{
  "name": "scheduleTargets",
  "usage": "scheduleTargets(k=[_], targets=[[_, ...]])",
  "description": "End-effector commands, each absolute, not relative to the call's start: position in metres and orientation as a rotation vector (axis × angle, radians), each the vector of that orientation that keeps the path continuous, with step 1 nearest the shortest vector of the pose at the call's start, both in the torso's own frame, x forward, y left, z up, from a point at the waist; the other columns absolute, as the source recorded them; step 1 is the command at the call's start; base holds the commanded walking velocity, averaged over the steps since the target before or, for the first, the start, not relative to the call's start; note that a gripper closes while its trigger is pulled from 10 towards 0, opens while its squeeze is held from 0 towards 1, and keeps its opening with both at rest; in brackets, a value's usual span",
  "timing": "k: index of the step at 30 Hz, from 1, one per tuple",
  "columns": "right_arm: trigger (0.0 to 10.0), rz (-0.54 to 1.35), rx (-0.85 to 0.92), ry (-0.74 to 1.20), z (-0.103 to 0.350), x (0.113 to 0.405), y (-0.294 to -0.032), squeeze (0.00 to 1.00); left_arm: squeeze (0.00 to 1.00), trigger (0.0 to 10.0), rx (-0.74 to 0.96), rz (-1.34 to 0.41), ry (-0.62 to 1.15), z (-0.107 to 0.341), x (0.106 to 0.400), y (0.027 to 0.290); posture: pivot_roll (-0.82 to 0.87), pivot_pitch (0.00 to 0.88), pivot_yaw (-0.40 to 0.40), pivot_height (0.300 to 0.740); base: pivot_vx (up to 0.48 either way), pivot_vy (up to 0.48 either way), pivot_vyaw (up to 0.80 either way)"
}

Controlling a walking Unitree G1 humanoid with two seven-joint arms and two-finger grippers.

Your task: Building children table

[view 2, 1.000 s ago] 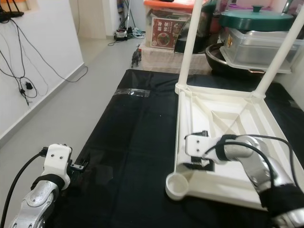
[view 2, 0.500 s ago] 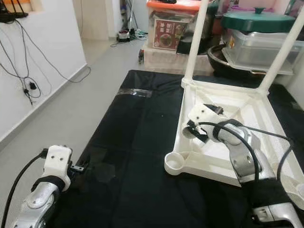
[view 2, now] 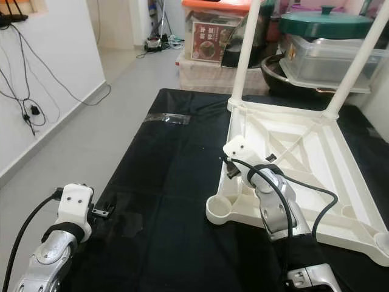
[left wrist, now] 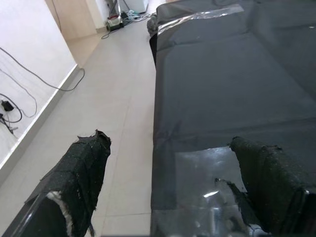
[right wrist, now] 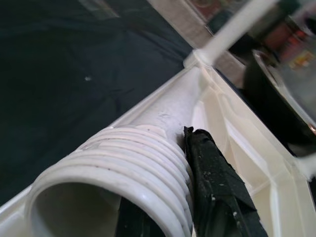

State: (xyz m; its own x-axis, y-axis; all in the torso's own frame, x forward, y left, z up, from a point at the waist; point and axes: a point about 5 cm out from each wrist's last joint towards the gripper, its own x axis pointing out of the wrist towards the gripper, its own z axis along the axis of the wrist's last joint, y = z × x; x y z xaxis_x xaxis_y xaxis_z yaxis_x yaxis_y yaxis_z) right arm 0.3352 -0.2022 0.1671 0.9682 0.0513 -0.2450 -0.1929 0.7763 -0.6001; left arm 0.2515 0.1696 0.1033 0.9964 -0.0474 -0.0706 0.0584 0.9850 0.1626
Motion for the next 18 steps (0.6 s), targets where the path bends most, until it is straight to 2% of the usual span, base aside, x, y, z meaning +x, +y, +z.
scheduleTargets(k=[1,4,6,7,8,11,15,18], targets=[[0.0,0.206,-0.633,0.28,0.149,0.333,-0.189,0.0,0.0,10.0,0.17,-0.051,0.074,0.101,0.252,0.169,-0.07,0.0,-0.048,0.74,0.0,0.0,0.0],[0.0,0.206,-0.612,0.265,0.149,0.334,-0.184,0.0,0.0,10.0,0.171,-0.048,0.072,0.102,0.251,0.17,-0.07,0.0,-0.048,0.74,0.0,0.0,0.0],[0.0,0.289,-0.602,0.155,0.167,0.334,-0.181,0.0,0.0,10.0,0.177,-0.034,0.073,0.102,0.251,0.175,-0.07,0.0,-0.043,0.74,0.0,0.0,0.0],[0.0,0.317,-0.66,0.074,0.189,0.332,-0.192,0.0,0.0,10.0,0.182,-0.022,0.073,0.102,0.249,0.178,-0.08,0.0,-0.041,0.74,0.0,0.0,0.0],[0.0,0.317,-0.66,0.074,0.189,0.332,-0.192,0.0,0.0,10.0,0.182,-0.022,0.073,0.102,0.249,0.178,-0.08,0.0,-0.041,0.74,0.0,0.0,0.0],[0.0,0.23,-0.682,0.003,0.233,0.33,-0.23,0.0,0.0,10.0,0.165,0.003,0.072,0.102,0.248,0.182,-0.09,0.0,-0.028,0.74,0.0,0.0,0.0],[0.0,0.254,-0.662,-0.04,0.251,0.325,-0.241,0.0,0.0,10.0,0.155,0.003,0.076,0.1,0.249,0.182,-0.11,0.0,-0.012,0.74,0.0,0.0,0.0],[0.0,0.354,-0.57,-0.106,0.268,0.315,-0.247,0.0,0.0,10.0,0.133,-0.015,0.072,0.101,0.253,0.179,-0.12,0.0,0.0,0.74,0.0,0.0,0.0]])
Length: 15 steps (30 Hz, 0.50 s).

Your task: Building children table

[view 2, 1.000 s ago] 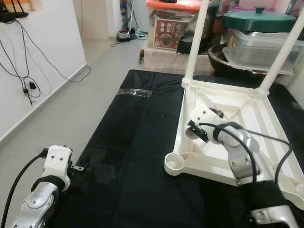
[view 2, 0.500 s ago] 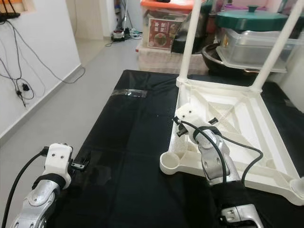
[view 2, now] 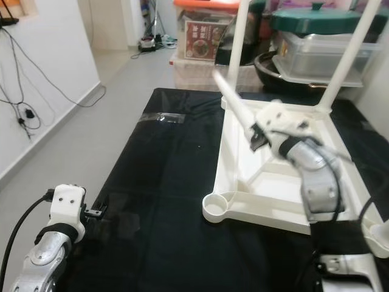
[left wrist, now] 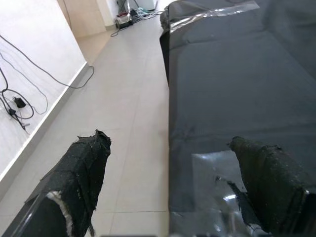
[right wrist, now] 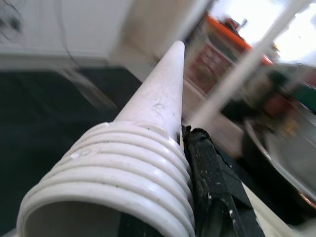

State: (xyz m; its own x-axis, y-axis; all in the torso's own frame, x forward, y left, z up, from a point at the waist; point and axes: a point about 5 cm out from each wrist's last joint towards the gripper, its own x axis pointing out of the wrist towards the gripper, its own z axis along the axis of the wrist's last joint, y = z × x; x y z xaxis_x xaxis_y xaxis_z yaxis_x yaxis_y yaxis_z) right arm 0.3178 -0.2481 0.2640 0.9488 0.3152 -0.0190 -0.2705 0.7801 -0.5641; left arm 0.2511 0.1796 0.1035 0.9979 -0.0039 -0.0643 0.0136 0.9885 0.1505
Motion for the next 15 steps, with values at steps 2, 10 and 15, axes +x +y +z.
scheduleTargets(k=[2,10,15], targets=[[0.0,0.414,-0.462,-0.155,0.275,0.312,-0.245,0.0,0.0,10.0,0.09,-0.023,0.057,0.106,0.257,0.178,-0.12,0.0,0.002,0.74,0.0,0.0,0.0],[0.0,0.719,-0.026,-0.169,0.24,0.314,-0.187,0.0,0.0,10.0,-0.344,-0.061,-0.059,0.137,0.261,0.174,-0.07,0.0,-0.022,0.74,0.0,0.0,0.0],[0.0,1.01,0.112,-0.07,0.205,0.299,-0.143,0.0,0.0,10.0,-0.695,-0.092,-0.214,0.162,0.256,0.178,-0.03,0.0,-0.039,0.74,0.0,0.0,0.0]])
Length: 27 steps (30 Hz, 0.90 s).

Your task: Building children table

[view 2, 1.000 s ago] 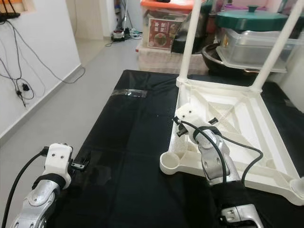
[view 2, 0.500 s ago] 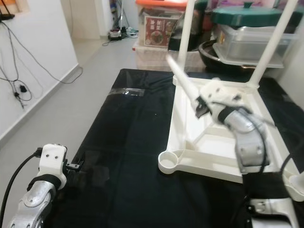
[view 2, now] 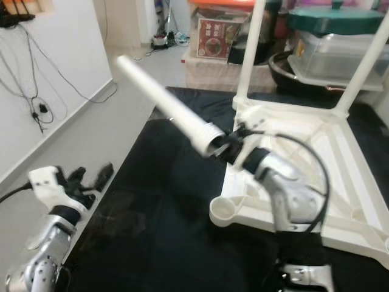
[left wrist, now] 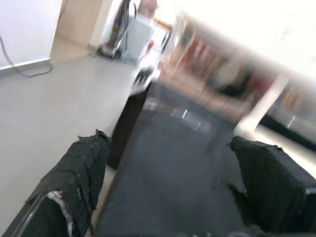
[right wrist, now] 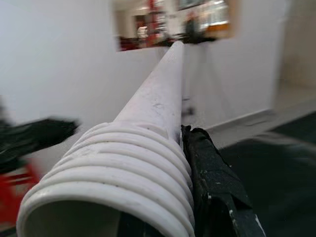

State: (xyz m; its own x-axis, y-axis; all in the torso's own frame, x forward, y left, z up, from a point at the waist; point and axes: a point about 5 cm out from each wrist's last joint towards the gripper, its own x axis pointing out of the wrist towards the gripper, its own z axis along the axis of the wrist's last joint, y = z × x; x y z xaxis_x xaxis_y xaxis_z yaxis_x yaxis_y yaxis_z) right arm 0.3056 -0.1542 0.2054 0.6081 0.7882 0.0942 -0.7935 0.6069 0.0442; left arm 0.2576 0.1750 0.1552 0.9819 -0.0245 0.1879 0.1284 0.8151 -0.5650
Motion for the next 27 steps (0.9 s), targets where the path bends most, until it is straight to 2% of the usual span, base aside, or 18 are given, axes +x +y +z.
scheduleTargets(k=[1,3,7,13,19,27], targets=[[0.0,1.088,0.132,-0.027,0.194,0.293,-0.135,0.0,0.0,10.0,-0.765,-0.111,-0.244,0.166,0.254,0.179,-0.03,0.0,-0.041,0.74,0.0,0.0,0.0],[0.0,1.088,0.132,-0.027,0.194,0.293,-0.135,0.0,0.0,10.0,-0.765,-0.111,-0.244,0.166,0.254,0.179,-0.03,0.0,-0.041,0.74,0.0,0.0,0.0],[0.0,1.222,0.213,0.017,0.187,0.28,-0.121,0.0,0.0,10.0,-0.951,-0.233,-0.311,0.181,0.251,0.172,-0.02,0.0,-0.039,0.74,0.0,0.0,0.0],[0.0,1.257,0.297,0.027,0.184,0.272,-0.114,0.0,0.0,10.0,-1.052,-0.286,-0.316,0.186,0.258,0.165,-0.02,0.0,-0.029,0.74,0.0,0.0,0.0],[0.0,1.249,0.37,0.005,0.187,0.27,-0.111,0.0,0.0,10.0,-1.107,-0.278,-0.292,0.183,0.263,0.167,-0.03,0.0,-0.022,0.74,0.0,0.0,0.0],[0.0,1.315,0.385,0.019,0.185,0.26,-0.11,0.0,0.0,10.0,-1.147,-0.275,-0.294,0.184,0.266,0.171,-0.04,0.0,-0.02,0.74,0.0,0.0,0.0]])
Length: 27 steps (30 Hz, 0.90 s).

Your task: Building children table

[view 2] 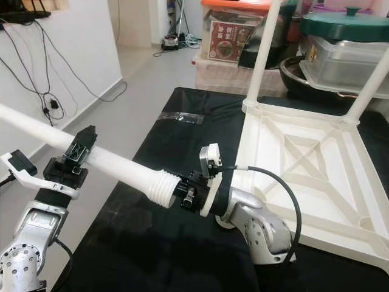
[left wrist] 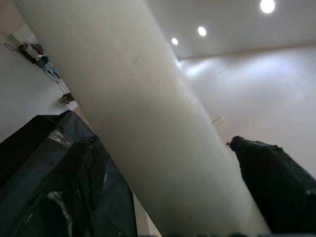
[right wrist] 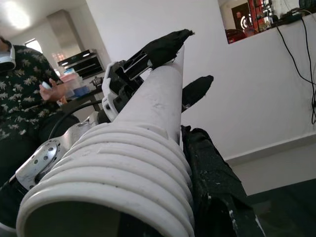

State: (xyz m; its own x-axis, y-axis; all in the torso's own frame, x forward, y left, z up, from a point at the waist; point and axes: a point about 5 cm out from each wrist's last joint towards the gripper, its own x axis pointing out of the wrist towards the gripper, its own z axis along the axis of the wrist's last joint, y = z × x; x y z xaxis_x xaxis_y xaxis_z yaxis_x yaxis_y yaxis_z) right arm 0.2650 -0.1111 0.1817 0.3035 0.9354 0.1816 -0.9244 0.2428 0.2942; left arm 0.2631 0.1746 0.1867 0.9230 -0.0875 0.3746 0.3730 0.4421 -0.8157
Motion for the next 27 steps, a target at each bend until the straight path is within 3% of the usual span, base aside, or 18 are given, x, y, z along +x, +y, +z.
scheduleTargets(k=[1,2,3,4,5,21,22,26,27], targets=[[0.0,1.34,0.382,0.032,0.184,0.257,-0.111,0.0,0.0,10.0,-1.148,-0.271,-0.305,0.185,0.267,0.173,-0.03,0.0,-0.02,0.74,0.0,0.0,0.0],[0.0,1.34,0.382,0.032,0.184,0.257,-0.111,0.0,0.0,10.0,-1.148,-0.271,-0.305,0.185,0.267,0.173,-0.03,0.0,-0.02,0.74,0.0,0.0,0.0],[0.0,1.36,0.373,0.052,0.182,0.254,-0.112,0.0,0.0,6.6,-1.153,-0.252,-0.35,0.189,0.268,0.179,-0.04,0.0,-0.02,0.74,0.0,0.0,0.0],[0.0,1.371,0.367,0.066,0.18,0.252,-0.114,0.0,0.0,6.6,-1.155,-0.237,-0.383,0.192,0.268,0.184,-0.04,0.0,-0.02,0.74,0.0,0.0,0.0],[0.0,1.374,0.362,0.082,0.177,0.252,-0.116,0.0,0.0,0.0,-1.163,-0.236,-0.423,0.196,0.266,0.188,-0.04,0.0,-0.022,0.74,0.0,0.0,0.0],[0.0,1.304,0.377,0.123,0.171,0.258,-0.119,0.0,0.0,0.0,-1.16,-0.167,-0.441,0.197,0.263,0.195,-0.03,0.0,-0.025,0.74,0.0,0.0,0.0],[10.0,1.283,0.37,0.143,0.169,0.259,-0.119,0.0,0.0,0.0,-1.159,-0.162,-0.436,0.196,0.264,0.196,-0.04,0.0,-0.024,0.74,0.0,0.0,0.0],[10.0,1.23,0.354,0.19,0.164,0.264,-0.12,0.0,0.0,0.0,-1.162,-0.158,-0.431,0.195,0.264,0.197,-0.04,0.0,-0.023,0.74,0.0,0.0,0.0],[10.0,1.187,0.362,0.208,0.162,0.268,-0.122,1.0,0.0,0.0,-1.164,-0.163,-0.427,0.196,0.265,0.197,-0.04,0.0,-0.023,0.74,0.0,0.0,0.0]])
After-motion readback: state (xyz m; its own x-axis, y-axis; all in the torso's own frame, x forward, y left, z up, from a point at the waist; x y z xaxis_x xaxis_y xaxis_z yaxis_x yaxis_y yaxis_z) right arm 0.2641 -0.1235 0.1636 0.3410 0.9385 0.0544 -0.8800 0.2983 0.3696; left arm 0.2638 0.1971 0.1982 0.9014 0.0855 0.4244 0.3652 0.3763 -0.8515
